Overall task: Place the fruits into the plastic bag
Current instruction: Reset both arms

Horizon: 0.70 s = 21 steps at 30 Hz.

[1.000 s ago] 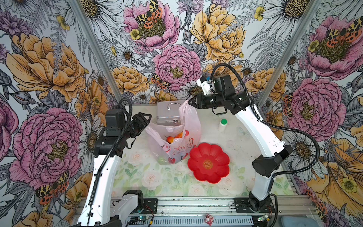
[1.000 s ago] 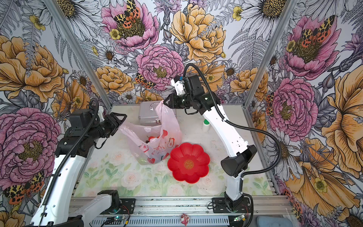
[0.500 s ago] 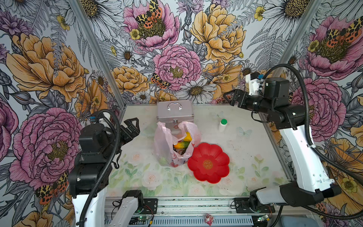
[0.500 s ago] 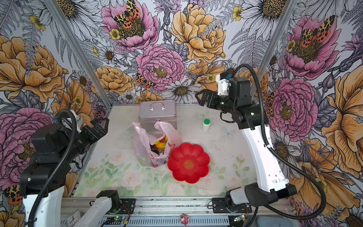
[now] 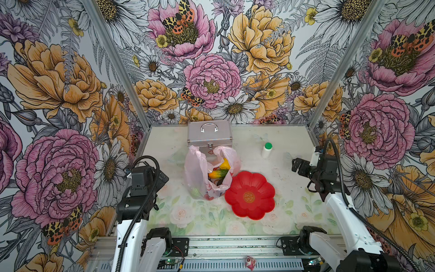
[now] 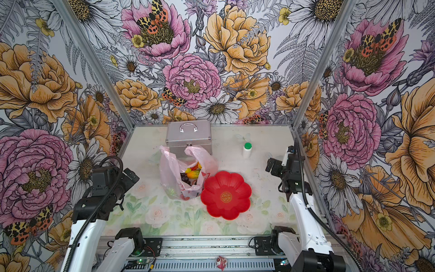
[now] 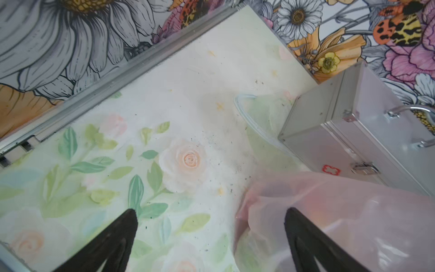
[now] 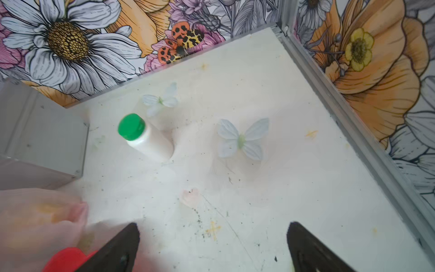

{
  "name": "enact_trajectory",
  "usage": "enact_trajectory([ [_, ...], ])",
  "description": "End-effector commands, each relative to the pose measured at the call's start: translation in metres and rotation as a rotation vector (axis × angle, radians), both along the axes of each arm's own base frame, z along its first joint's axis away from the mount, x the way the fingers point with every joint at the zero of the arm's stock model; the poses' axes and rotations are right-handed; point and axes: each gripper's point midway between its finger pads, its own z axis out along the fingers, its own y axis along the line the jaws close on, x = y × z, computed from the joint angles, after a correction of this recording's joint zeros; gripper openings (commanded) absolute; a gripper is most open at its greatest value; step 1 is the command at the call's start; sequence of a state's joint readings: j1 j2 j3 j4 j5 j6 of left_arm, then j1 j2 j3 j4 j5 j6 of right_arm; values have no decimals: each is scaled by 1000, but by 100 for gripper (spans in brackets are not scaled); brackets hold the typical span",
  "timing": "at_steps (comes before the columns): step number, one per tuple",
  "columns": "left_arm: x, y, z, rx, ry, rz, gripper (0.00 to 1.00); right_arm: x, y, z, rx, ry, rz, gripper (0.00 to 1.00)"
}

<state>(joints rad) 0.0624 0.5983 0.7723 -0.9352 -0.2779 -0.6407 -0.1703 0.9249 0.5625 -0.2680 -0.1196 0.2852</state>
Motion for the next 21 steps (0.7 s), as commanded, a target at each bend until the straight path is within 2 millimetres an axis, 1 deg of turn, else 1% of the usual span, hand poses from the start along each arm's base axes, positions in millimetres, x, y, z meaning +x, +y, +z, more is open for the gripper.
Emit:
enact_trajectory([
  [1, 6, 28, 31, 136, -220, 117, 99, 29, -10, 47, -94, -315, 2, 100],
  [3, 10, 32, 38, 200, -288, 108, 99, 31, -16, 30, -123, -308, -12, 99],
  [4, 12, 33, 34, 235, -292, 95, 99, 33, -21, 20, -134, -301, -34, 100],
  [7, 24, 36, 35, 294, -343, 85, 99, 47, -24, 7, -168, -332, -15, 100],
  [9, 31, 38, 33, 318, -371, 86, 99, 59, -20, 0, -176, -344, 24, 100],
  [11, 40, 40, 29, 352, -392, 83, 99, 68, -21, -3, -176, -365, 29, 99],
  [14, 51, 45, 18, 396, -401, 96, 99, 78, -22, -2, -142, -373, 14, 99],
  [17, 66, 47, 5, 416, -409, 94, 99, 79, -20, -6, -139, -395, 17, 99],
  [21, 90, 46, -17, 443, -374, 57, 99, 71, -16, -10, -162, -434, 18, 100],
])
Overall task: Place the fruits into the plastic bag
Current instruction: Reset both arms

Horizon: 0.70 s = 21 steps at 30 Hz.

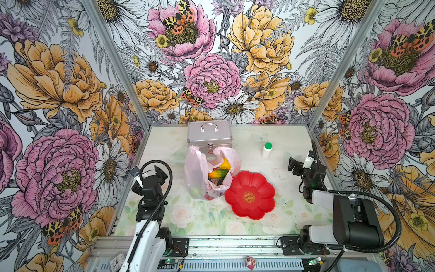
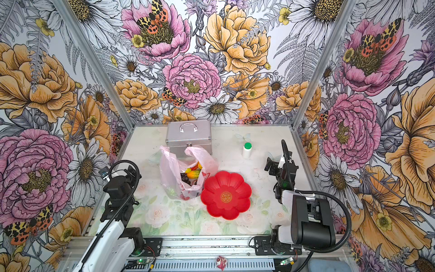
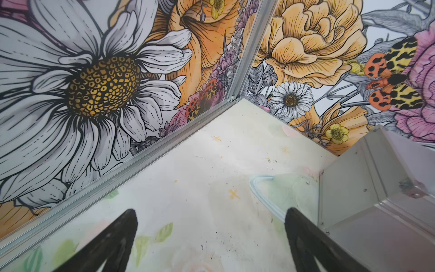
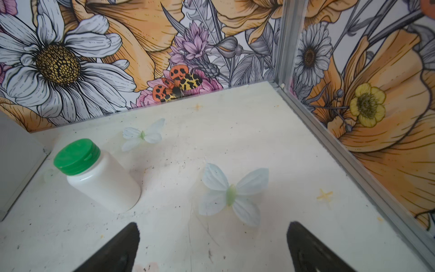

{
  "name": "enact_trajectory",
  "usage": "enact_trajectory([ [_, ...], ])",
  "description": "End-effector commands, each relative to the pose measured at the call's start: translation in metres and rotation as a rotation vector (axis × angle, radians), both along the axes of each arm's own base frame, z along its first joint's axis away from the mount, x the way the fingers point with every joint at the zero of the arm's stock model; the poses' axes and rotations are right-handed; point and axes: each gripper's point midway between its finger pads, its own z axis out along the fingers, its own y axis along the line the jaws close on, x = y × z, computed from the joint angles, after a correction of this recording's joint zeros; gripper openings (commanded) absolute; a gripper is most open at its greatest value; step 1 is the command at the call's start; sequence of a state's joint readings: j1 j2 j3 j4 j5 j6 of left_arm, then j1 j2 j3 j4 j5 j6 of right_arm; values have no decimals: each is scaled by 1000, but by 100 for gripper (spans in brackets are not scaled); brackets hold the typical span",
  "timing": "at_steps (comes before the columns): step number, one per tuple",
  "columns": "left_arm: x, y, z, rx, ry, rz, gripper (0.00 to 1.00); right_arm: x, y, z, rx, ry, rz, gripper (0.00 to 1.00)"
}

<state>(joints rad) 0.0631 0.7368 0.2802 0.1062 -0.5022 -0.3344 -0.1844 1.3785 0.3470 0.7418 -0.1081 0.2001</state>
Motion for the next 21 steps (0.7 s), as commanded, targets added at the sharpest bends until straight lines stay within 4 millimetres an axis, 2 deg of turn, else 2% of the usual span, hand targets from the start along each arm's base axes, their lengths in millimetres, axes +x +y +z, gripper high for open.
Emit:
enact_trajectory([
  [1, 22, 5, 18, 76, -96, -2, 99, 0, 4, 15, -23, -110, 5, 100],
  [5, 46, 1, 5, 110, -72, -39, 99, 0, 6, 11, -35, -119, 10, 100],
  [9, 71, -12, -11, 147, -31, -108, 99, 6, 18, 7, -60, -97, 62, 100],
  [12, 88, -23, -12, 177, -25, -152, 99, 7, 21, 2, -74, -101, 69, 99],
  [21, 115, -58, -28, 218, -12, -353, 99, 20, 25, -9, -95, -33, 71, 100],
])
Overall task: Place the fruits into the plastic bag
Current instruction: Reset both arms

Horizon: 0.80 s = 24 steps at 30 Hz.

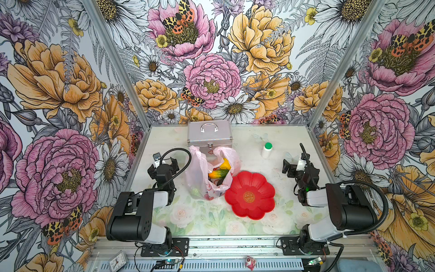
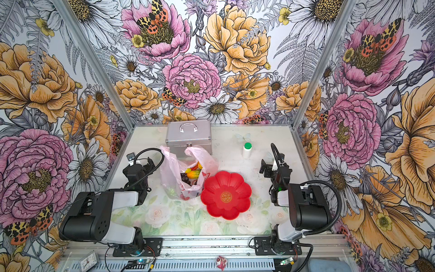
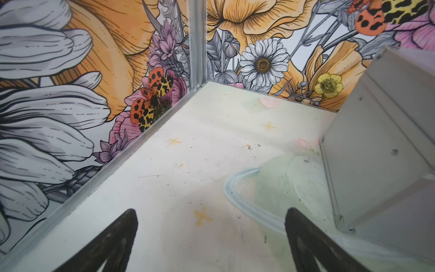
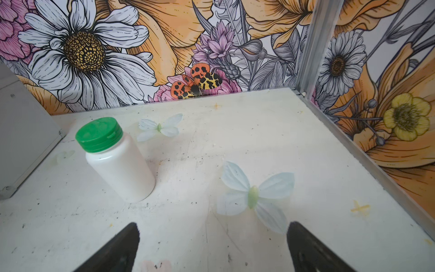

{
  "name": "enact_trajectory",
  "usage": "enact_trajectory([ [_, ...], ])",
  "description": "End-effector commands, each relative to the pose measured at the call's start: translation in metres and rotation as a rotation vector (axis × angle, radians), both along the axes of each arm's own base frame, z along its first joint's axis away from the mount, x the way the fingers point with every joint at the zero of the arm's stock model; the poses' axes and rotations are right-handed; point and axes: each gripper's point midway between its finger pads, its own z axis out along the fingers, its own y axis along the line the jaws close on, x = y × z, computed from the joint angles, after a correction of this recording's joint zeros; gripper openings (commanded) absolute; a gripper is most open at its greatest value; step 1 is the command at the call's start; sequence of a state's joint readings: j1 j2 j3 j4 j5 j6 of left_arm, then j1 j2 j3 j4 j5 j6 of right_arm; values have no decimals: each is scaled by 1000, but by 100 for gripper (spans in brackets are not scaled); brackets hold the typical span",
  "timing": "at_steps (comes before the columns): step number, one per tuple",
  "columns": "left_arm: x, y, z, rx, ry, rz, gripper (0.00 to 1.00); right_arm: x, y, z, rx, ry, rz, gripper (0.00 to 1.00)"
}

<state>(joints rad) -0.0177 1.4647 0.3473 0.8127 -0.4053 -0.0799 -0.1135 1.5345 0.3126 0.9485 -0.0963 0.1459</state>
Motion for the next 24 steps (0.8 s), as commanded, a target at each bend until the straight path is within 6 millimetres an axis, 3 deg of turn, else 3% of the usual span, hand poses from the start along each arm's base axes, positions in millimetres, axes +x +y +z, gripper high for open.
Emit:
enact_trajectory([
  [1, 16, -22, 14, 23, -61, -135, 99, 14, 2, 12, -45, -14, -3, 100],
  [5, 20, -20, 7, 6, -53, -141, 99, 17, 5, 9, -79, 15, -24, 100],
  [24, 20, -21, 8, 15, -67, -144, 99, 17, 5, 10, -83, 12, -26, 100],
])
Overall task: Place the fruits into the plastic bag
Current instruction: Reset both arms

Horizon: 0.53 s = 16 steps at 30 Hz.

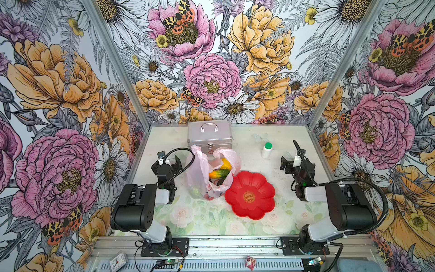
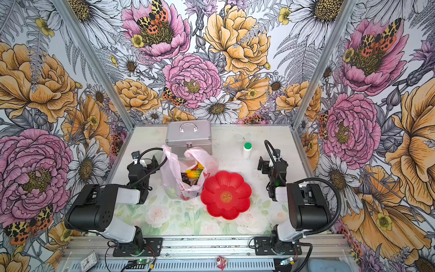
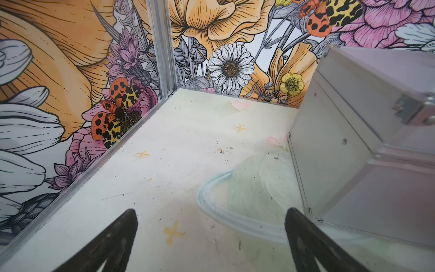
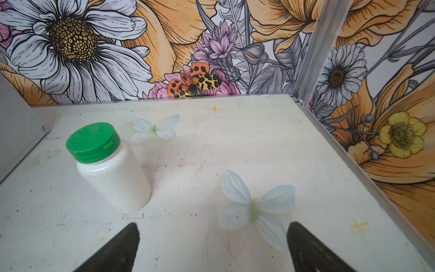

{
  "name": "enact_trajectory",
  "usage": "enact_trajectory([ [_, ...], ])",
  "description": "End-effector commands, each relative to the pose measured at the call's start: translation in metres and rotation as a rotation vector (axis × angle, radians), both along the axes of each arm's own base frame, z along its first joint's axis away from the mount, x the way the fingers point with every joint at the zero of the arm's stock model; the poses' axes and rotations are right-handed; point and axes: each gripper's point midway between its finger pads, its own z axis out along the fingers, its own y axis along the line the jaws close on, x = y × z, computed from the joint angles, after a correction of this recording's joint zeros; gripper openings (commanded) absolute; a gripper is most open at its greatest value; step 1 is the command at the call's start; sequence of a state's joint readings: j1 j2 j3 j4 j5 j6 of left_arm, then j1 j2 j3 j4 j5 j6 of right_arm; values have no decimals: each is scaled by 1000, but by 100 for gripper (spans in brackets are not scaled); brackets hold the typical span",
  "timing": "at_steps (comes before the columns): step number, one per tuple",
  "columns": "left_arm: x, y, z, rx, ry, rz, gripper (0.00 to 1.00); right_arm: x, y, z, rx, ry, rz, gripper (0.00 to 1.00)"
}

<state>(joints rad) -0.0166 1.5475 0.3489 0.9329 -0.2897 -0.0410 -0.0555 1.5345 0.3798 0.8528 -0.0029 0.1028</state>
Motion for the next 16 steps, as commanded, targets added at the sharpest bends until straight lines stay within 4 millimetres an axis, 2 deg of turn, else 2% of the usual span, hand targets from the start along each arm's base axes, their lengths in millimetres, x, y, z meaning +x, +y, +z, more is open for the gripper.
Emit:
enact_trajectory([
  [1, 6, -2, 12, 11, -43, -23, 99, 4, -1, 7, -18, -21, -6, 99],
  [16, 6, -3, 12, 10, -42, -23, 99, 5, 0, 6, -26, -17, -12, 99],
])
